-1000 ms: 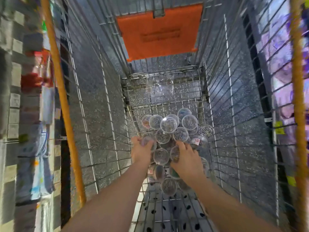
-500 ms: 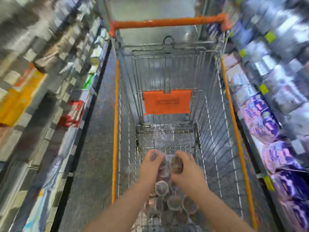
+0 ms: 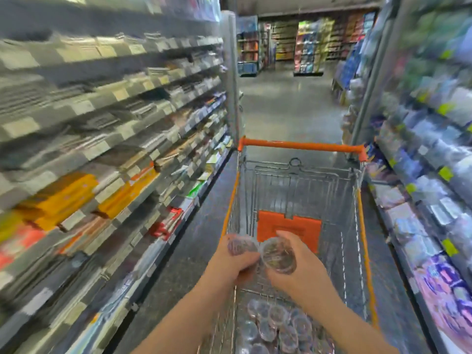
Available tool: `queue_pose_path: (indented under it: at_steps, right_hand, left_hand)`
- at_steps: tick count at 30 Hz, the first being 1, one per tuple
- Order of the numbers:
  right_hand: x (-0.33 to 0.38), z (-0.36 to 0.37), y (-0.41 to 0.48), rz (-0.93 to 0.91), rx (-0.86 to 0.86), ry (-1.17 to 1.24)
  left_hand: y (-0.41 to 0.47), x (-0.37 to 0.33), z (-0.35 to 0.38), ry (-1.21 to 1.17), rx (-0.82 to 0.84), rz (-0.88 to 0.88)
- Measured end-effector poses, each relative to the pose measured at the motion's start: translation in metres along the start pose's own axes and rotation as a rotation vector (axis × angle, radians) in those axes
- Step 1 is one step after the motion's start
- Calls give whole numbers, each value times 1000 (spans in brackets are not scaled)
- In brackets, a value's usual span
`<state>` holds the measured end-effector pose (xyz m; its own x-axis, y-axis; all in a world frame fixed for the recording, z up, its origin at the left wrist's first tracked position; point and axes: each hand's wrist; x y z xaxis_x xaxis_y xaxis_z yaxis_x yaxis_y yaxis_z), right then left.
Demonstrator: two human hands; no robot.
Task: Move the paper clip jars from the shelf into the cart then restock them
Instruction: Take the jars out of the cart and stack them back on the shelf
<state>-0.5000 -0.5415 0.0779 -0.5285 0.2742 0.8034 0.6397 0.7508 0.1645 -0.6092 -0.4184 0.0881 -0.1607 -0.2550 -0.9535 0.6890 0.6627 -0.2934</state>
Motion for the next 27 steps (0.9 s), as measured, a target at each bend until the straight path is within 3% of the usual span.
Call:
queue_pose_path:
  at_steps: [3,11,17,27]
  right_hand:
    - [44,-5,0,-119,34,68]
    - [177,53,4,-359,281,229]
    - [309,140,-13,-578,469,266]
    - [521,309,-62,-873,588,392]
  left_hand:
    - [-35,-30,-25,32,19,96]
    - [-128,-93,-145,95,-354,223]
    - [-228,-121,-278,144,-567,338]
    - [-389,-174,-476,335,-856,435]
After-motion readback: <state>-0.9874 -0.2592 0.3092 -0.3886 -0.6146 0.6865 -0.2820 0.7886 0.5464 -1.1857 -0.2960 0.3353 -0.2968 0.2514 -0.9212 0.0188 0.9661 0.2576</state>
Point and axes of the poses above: each hand's wrist, its own y-axis towards the middle knuckle, its own z-axis out of the palm, x = y × z, and after that the axes turned 2 degrees about -x, right-handed
